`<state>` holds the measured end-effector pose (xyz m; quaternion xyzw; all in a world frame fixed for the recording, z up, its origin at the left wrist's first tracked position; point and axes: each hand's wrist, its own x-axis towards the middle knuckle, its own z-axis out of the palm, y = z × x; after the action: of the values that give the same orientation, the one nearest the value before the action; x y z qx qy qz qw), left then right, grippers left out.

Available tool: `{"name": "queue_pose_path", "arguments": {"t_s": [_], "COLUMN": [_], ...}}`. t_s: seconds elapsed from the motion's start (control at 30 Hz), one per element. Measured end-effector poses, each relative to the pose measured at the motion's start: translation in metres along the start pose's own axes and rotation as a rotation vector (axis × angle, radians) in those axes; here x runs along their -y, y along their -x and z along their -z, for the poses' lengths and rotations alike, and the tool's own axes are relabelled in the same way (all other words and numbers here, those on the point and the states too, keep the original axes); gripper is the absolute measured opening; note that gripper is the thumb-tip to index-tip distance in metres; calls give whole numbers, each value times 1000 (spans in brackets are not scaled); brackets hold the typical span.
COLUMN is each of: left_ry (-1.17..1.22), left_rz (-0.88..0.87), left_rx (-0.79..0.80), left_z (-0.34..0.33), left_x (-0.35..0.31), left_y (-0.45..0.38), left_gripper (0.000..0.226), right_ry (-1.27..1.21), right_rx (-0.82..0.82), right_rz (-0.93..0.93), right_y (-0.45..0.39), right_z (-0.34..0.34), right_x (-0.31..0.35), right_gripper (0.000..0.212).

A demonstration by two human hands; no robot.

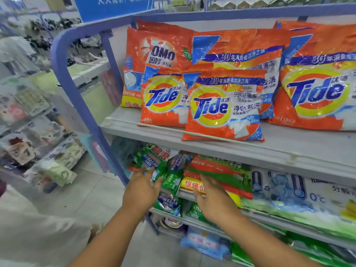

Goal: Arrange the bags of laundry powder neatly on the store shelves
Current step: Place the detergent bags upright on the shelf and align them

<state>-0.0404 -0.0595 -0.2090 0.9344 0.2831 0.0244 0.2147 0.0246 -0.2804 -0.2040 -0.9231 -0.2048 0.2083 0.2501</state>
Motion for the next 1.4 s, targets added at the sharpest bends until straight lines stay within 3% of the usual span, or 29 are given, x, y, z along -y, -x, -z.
{"name": "queue_pose_path", "arguments": {"t_s": [0.23, 0.43, 0.53, 0.6, 0.7, 0.8, 0.9, 1.03, 1.2, 1.3, 1.4], "left_ry": [38, 42, 70, 118, 133, 31, -48, 189, 412, 661, 1038], "left_rz": [-46, -33, -20, -31, -25, 68, 108, 150, 188, 266, 432], "left_rx": [50, 186, 194, 158, 121, 99, 174, 323, 341, 404, 621], "left_z": [-11, -21, -25, -28, -31, -32, -30, -33, -30, -21, -17], "left_x": [54, 74, 74, 73, 75, 79, 82, 81, 83, 73, 69], "left_y": [-74, -135, -151, -158, -169, -183, -191, -195, -199, -184, -158], "left_gripper": [57, 68, 86, 85, 84, 101, 107, 104, 103, 99, 48], "right_ry": [-109, -264, -279, -313, -425, -555, -553, -240, 76, 169, 152], "right_rx": [21, -224, -302, -343, -374, -384, -295, -93, -210, -162, -118], "right_rz": [-187, -458, -559, -612, -623, -639, -649, -533, -291, -272, -274], "right_y": [-61, -104, -111, -117, -120, -113, -102, -101, -121, -142, -155], "right_z": [-57, -96, -99, -102, -110, -114, -112, -78, -27, -28, -37], "right_x": [43, 69, 79, 82, 87, 95, 96, 94, 97, 80, 58], "right_gripper": [57, 44, 46, 44, 38, 38, 37, 23, 30, 34, 44]}}
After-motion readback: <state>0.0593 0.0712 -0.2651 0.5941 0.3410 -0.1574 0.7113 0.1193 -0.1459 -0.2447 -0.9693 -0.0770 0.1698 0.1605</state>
